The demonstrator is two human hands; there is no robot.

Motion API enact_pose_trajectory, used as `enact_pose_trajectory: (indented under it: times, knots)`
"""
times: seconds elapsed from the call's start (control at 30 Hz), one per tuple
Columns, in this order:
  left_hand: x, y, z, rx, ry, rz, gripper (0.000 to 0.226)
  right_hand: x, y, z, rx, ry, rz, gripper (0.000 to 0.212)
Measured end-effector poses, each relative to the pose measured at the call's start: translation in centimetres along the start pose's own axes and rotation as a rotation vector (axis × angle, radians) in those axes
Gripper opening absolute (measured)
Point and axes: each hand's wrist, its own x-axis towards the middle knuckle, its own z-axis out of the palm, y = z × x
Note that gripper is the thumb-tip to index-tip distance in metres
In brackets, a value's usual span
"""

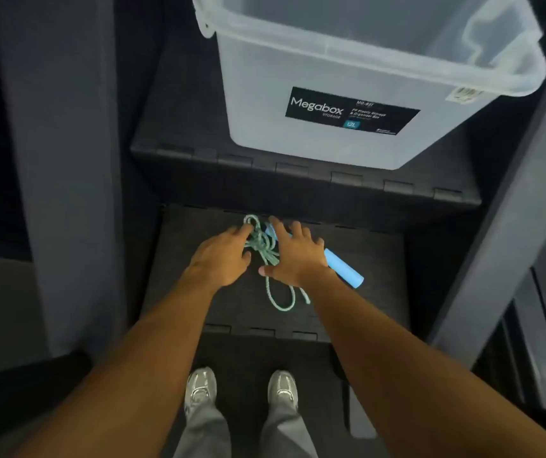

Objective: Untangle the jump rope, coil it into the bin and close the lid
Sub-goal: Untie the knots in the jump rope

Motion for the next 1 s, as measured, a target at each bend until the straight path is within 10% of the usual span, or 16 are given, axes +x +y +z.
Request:
enact_pose_trajectory:
  times: [0.23, 0.67, 1.0]
  knots:
    - [1.9, -0.7, 1.9, -0.103, 0.038, 0.003, 0.051, 2.8, -1.7, 2.4, -0.023, 0.026, 0.011, 0.088]
    - [-3.4, 0.7, -6.1, -0.292, 0.347, 0.086, 0.031, -2.7, -3.8, -4.2, 0.638, 0.315, -0.104, 0.026]
    - [-11.7, 6.9, -20.2, -0.431, 0.494, 0.343, 0.026, -12.0, -6.7, -18.7, 0.812, 0.473, -0.322, 0.033]
